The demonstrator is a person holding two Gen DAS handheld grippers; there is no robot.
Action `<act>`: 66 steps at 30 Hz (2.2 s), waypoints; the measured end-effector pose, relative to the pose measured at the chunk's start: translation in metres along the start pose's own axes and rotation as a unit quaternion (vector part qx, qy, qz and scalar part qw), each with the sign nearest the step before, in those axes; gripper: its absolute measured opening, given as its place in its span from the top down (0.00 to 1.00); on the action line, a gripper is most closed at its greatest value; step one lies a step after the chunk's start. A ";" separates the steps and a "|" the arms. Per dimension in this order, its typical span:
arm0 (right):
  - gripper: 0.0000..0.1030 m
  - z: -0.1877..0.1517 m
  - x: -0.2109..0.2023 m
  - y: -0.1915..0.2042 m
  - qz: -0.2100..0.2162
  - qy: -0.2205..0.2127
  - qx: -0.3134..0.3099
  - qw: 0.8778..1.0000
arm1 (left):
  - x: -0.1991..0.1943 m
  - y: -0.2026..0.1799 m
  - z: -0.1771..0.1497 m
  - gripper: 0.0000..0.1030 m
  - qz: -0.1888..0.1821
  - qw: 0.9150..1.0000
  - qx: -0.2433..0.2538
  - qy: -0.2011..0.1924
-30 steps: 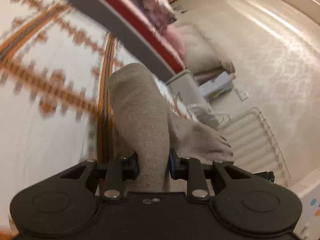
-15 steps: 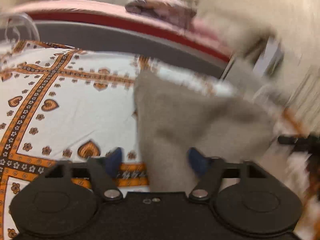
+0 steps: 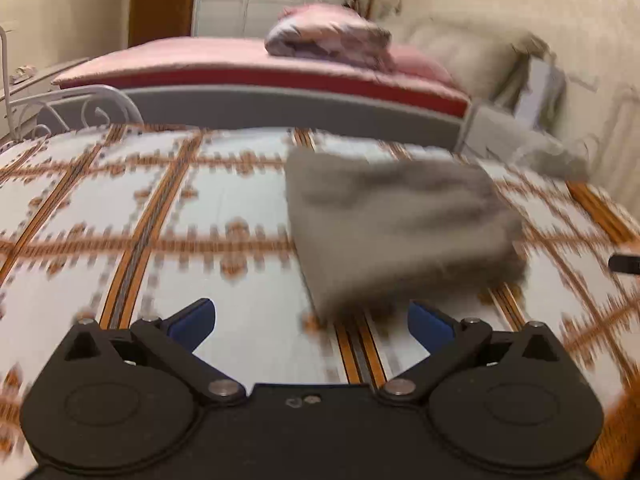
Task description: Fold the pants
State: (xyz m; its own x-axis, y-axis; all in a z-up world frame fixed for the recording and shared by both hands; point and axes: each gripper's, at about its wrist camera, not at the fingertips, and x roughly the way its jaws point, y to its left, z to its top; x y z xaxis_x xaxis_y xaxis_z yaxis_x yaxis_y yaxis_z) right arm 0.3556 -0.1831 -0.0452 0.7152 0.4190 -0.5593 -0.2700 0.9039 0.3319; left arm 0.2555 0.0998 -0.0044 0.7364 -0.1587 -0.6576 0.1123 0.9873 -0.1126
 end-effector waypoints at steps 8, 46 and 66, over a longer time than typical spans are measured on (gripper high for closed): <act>0.00 -0.074 -0.113 0.046 -0.060 -0.036 -0.036 0.997 | -0.107 -0.038 -0.054 0.06 -0.010 0.996 -0.002 -0.088; 0.00 -0.139 -0.144 0.110 -0.025 -0.056 -0.099 0.993 | -0.138 -0.113 -0.112 0.06 -0.014 0.993 0.047 -0.105; 0.00 -0.138 -0.144 0.109 -0.028 -0.055 -0.101 0.993 | -0.144 -0.111 -0.112 0.06 -0.021 0.991 0.043 -0.122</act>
State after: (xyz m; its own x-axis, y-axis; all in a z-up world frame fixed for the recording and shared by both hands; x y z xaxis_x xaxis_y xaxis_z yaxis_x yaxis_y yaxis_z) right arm 0.1337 -0.1328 -0.0335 0.7957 0.3653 -0.4831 -0.3433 0.9291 0.1372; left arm 0.0623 0.0125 0.0199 0.8686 -0.2024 -0.4523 0.1947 0.9788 -0.0640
